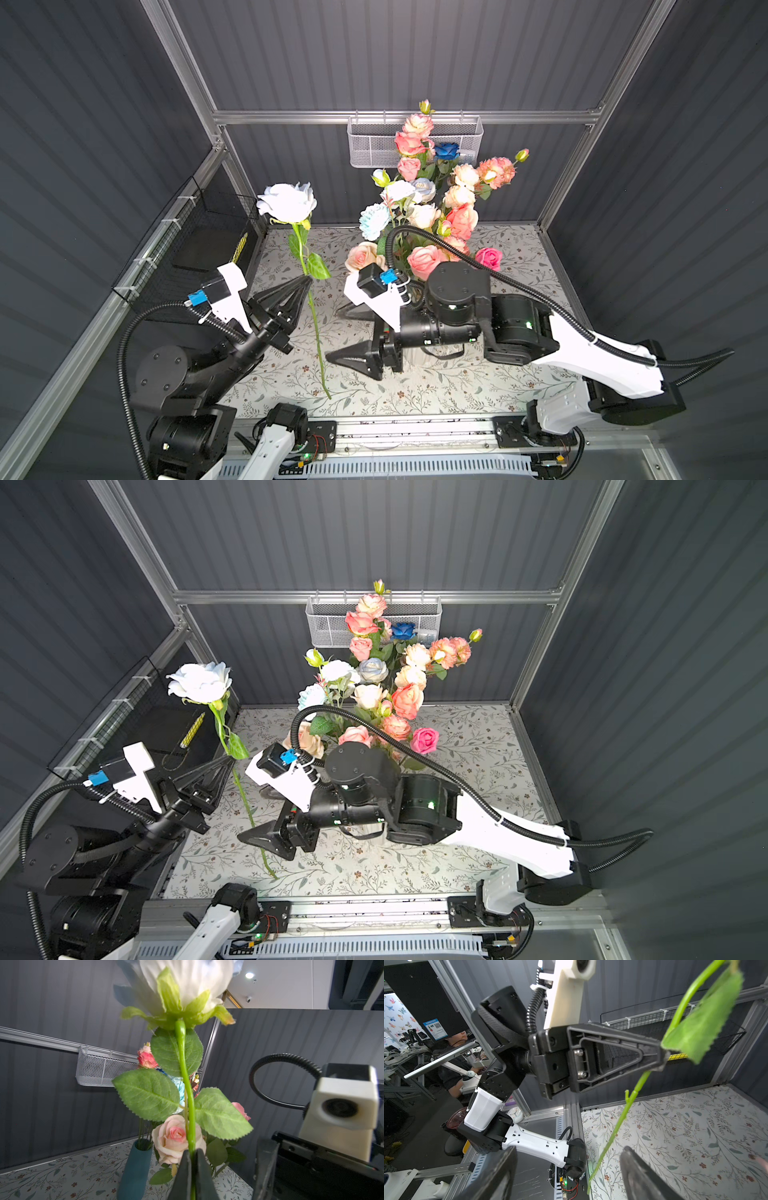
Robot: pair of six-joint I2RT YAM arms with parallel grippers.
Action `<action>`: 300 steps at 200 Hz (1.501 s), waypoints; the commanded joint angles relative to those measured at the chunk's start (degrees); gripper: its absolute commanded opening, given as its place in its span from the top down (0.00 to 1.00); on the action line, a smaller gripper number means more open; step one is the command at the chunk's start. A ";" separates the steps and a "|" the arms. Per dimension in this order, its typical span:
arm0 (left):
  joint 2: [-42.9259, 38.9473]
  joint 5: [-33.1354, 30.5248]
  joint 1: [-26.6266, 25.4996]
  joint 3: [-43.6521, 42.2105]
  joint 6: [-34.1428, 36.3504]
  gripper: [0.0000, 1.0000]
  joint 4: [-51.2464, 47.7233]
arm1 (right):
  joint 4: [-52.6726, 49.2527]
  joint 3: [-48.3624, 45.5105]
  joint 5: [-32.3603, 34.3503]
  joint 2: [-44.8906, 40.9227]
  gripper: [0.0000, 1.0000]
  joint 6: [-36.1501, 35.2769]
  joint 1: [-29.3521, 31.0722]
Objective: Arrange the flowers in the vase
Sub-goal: 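Reach the right gripper to the white rose stem below the left gripper and grasp, then open the left gripper while the right gripper pulls the white rose away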
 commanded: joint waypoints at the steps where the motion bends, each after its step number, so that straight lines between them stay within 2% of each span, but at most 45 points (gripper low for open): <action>1: -1.08 5.78 -0.02 -0.63 -0.64 1.00 4.76 | -3.77 4.10 -0.64 2.67 0.21 0.49 0.07; 48: -1.21 12.68 -0.02 -2.68 -8.34 1.00 13.69 | -5.06 8.54 -2.43 7.16 0.29 0.33 -0.19; 61: -1.08 13.76 -0.02 -3.27 -9.79 1.00 15.42 | -4.73 8.72 -2.99 7.50 0.35 0.32 -0.29; 97: -1.30 13.60 -0.02 -3.29 -10.22 1.00 15.28 | -3.64 7.48 -2.89 7.01 0.76 1.00 -0.44; 109: -1.22 13.04 0.02 -3.26 -10.04 1.00 14.43 | -3.26 6.53 -2.86 6.36 0.88 1.15 -0.47; 111: -1.22 12.86 -0.01 -3.24 -10.02 0.98 14.23 | -3.15 6.33 -2.87 6.20 0.89 1.19 -0.47; 123: -1.42 11.41 -0.01 -3.21 -9.29 0.66 12.79 | -2.59 4.99 -2.63 5.24 1.00 1.30 -0.47; 134: -1.52 10.83 -0.02 -3.27 -8.96 0.49 12.33 | -1.93 3.32 -2.51 4.06 1.00 1.49 -0.47; 151: -1.69 8.61 -0.02 -2.97 -7.92 0.13 10.26 | -1.16 0.29 -2.19 1.78 1.00 1.65 -0.45; 159: -1.99 6.49 -0.02 -2.97 -7.38 0.01 8.94 | -0.82 -1.31 -1.95 0.40 1.00 1.68 -0.48; 188: -3.05 -1.25 0.06 -2.59 -4.52 0.00 3.81 | 0.53 -8.78 -0.29 -6.21 1.00 1.36 -0.56; 210: -4.02 -11.70 0.02 -3.26 -3.98 0.00 -0.65 | -1.34 -12.70 1.11 -10.83 1.00 0.94 -0.56; 225: -4.51 -16.15 0.07 -4.36 -4.00 0.00 -2.56 | -1.74 -16.19 2.43 -14.29 1.00 0.94 -0.47; 271: -4.87 -21.89 0.04 -10.22 -3.75 0.00 -5.44 | -2.12 -24.65 8.36 -26.43 1.00 0.80 -0.46; 300: -4.40 -23.20 0.07 -12.95 -3.67 0.00 -6.86 | -3.90 -28.49 14.16 -32.89 1.00 0.17 -0.46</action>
